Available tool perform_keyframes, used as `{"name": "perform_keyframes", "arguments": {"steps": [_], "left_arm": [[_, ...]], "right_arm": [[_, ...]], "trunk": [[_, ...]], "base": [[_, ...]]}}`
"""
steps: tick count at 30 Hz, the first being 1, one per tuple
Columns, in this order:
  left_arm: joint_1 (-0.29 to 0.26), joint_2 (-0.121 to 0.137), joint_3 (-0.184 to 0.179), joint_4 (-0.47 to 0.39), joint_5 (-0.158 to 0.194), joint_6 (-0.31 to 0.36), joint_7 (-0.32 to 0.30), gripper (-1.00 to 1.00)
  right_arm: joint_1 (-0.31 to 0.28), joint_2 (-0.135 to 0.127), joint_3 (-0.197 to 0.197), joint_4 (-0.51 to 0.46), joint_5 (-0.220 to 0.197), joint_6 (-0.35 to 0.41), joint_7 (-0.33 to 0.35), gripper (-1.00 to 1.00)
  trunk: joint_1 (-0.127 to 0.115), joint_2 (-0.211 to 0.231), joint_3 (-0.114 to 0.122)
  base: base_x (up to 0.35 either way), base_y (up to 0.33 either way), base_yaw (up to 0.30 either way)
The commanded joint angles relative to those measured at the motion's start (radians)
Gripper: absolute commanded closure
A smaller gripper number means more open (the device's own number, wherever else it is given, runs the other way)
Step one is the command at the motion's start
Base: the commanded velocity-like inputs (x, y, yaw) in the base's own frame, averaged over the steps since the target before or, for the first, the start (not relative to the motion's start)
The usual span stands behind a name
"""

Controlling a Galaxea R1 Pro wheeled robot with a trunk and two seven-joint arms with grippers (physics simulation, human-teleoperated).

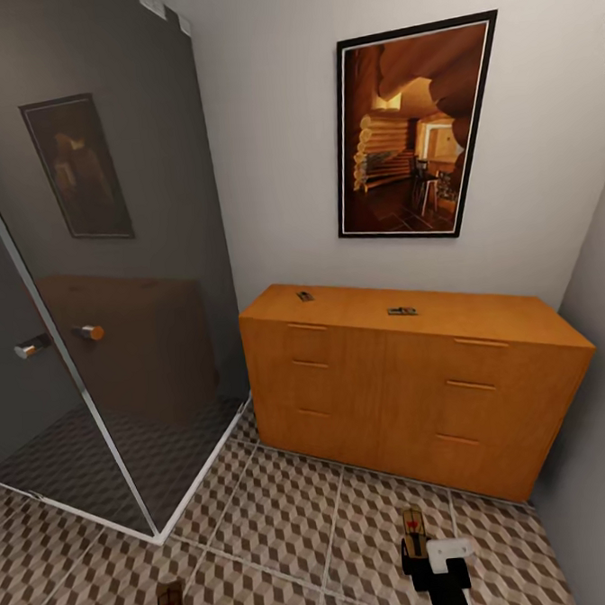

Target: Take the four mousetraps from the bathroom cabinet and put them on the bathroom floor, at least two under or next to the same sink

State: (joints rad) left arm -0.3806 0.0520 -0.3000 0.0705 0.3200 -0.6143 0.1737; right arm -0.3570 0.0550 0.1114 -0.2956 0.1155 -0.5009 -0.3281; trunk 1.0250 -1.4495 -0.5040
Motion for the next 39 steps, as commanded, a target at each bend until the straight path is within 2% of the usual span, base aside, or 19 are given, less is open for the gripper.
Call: {"name": "perform_keyframes", "arguments": {"steps": [1, 39], "left_arm": [[-0.001, -0.001, -0.008, 0.003, -0.001, -0.004, 0.009, 1.0], [-0.001, 0.0, -0.008, 0.003, -0.001, -0.004, 0.009, 1.0]], "right_arm": [[-0.001, 0.0, 0.002, 0.001, 0.007, -0.001, -0.005, 1.0], [0.0, -0.001, 0.001, 0.001, 0.007, -0.001, -0.005, 1.0]], "trunk": [[0.0, -0.001, 0.001], [0.0, -0.001, 0.057]], "base": [[0.0, 0.0, 0.0], [0.0, 0.0, 0.0]]}}
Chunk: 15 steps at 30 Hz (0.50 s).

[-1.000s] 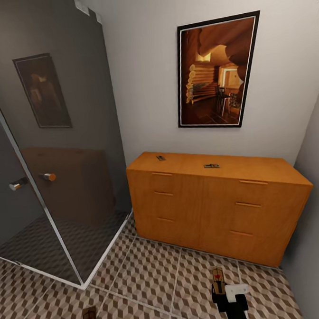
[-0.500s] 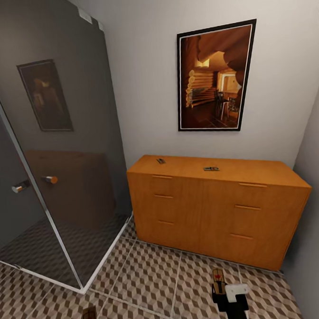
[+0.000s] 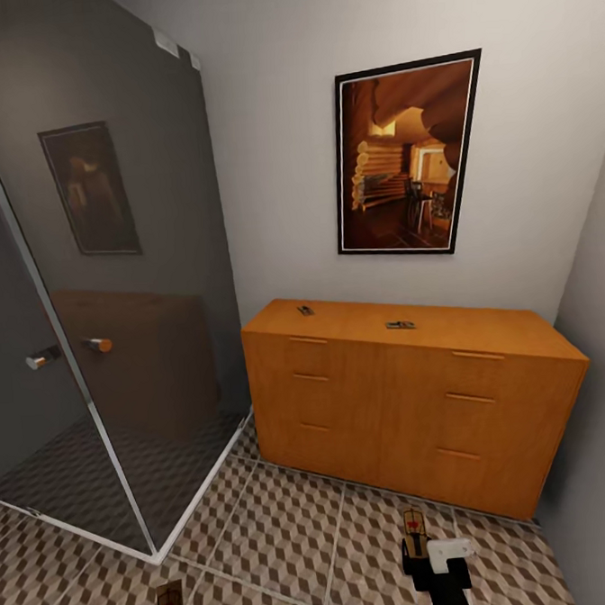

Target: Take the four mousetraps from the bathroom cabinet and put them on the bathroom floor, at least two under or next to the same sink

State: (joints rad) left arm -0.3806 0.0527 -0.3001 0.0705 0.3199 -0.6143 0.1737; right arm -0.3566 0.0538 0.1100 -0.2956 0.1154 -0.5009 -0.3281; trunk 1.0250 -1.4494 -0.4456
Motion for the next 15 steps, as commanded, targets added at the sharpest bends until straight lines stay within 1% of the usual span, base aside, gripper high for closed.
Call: {"name": "perform_keyframes", "arguments": {"steps": [1, 9, 12, 15], "left_arm": [[-0.001, -0.001, -0.008, 0.003, -0.001, -0.004, 0.009, 1.0], [-0.001, -0.001, -0.008, 0.003, -0.001, -0.004, 0.009, 1.0], [-0.001, -0.001, -0.008, 0.003, -0.001, -0.004, 0.009, 1.0], [-0.001, -0.001, -0.008, 0.003, -0.001, -0.004, 0.009, 1.0]], "right_arm": [[-0.001, 0.0, 0.002, 0.001, 0.007, -0.001, -0.005, 1.0], [-0.001, 0.0, 0.002, 0.001, 0.007, -0.001, -0.005, 1.0], [-0.001, 0.001, 0.002, 0.001, 0.007, -0.001, -0.006, 1.0], [-0.001, 0.001, 0.002, 0.001, 0.007, -0.001, -0.006, 1.0]], "trunk": [[0.0, -0.001, -0.001], [0.0, -0.001, -0.001], [0.0, -0.001, -0.001], [0.0, -0.001, -0.001]], "base": [[0.0, 0.0, 0.0], [0.0, 0.0, 0.003], [0.0, 0.0, 0.139], [0.0, 0.0, 0.245]]}}
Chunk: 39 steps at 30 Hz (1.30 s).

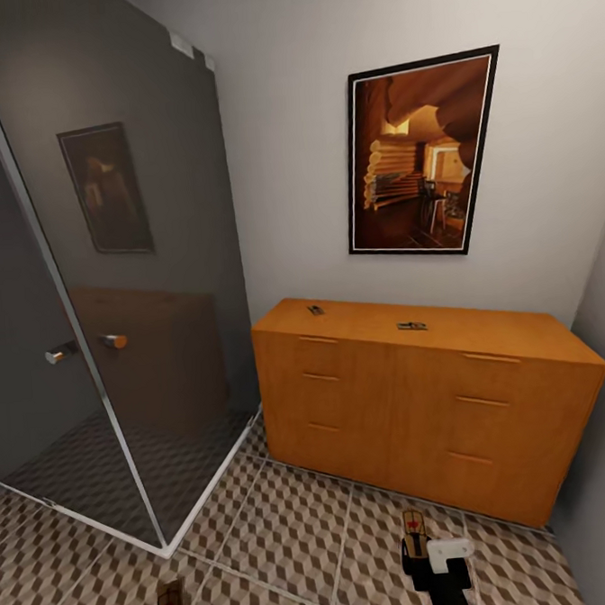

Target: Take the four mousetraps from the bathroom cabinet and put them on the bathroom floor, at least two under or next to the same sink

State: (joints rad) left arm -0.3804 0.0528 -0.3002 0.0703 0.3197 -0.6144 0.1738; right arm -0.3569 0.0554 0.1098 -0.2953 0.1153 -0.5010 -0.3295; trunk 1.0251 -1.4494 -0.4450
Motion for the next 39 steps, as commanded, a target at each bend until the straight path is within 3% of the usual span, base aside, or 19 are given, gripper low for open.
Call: {"name": "perform_keyframes", "arguments": {"steps": [1, 21, 39], "left_arm": [[-0.002, -0.001, -0.008, 0.003, -0.001, -0.004, 0.009, 1.0], [-0.002, -0.008, -0.008, 0.003, -0.001, -0.004, 0.009, 1.0], [-0.002, -0.008, -0.008, 0.003, -0.001, -0.004, 0.009, 1.0]], "right_arm": [[-0.001, 0.0, 0.002, 0.001, 0.007, -0.001, -0.005, 1.0], [-0.001, 0.0, 0.002, 0.001, 0.007, -0.001, -0.005, 1.0], [-0.001, -0.001, 0.002, 0.001, 0.007, -0.001, -0.005, 1.0]], "trunk": [[0.0, -0.001, -0.001], [0.0, -0.001, -0.002], [0.0, -0.001, -0.021]], "base": [[0.0, 0.0, 0.267], [0.0, 0.0, 0.283], [0.0, 0.0, 0.124]]}}
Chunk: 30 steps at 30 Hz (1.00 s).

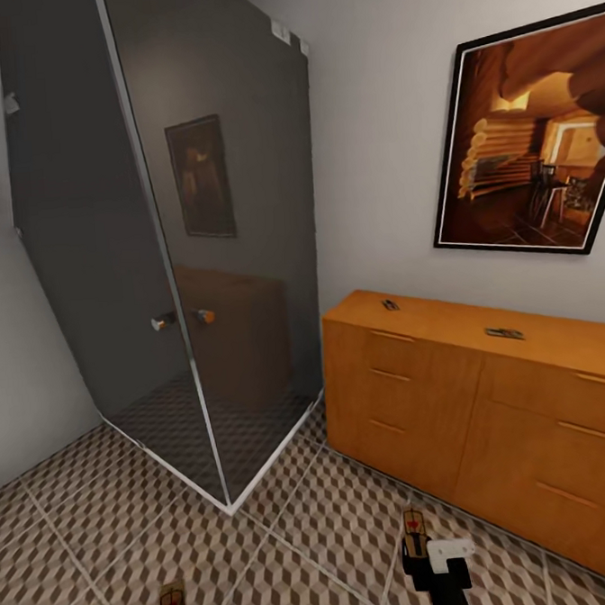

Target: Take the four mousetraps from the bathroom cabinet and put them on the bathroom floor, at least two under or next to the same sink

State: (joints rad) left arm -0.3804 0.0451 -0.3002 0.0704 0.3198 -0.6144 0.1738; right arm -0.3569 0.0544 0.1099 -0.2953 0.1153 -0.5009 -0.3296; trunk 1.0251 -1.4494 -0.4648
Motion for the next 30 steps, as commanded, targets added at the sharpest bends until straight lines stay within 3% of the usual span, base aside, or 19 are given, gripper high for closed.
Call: {"name": "perform_keyframes", "arguments": {"steps": [1, 30], "left_arm": [[-0.002, -0.001, -0.008, 0.003, -0.001, -0.004, 0.009, 1.0], [-0.002, -0.001, -0.008, 0.003, -0.001, -0.004, 0.009, 1.0]], "right_arm": [[-0.001, 0.0, 0.002, 0.001, 0.007, -0.001, -0.005, 1.0], [-0.001, -0.001, 0.002, 0.001, 0.007, -0.001, -0.005, 1.0]], "trunk": [[0.0, -0.001, -0.002], [0.0, -0.001, -0.005]], "base": [[0.0, 0.0, 0.227], [0.0, 0.0, 0.281]]}}
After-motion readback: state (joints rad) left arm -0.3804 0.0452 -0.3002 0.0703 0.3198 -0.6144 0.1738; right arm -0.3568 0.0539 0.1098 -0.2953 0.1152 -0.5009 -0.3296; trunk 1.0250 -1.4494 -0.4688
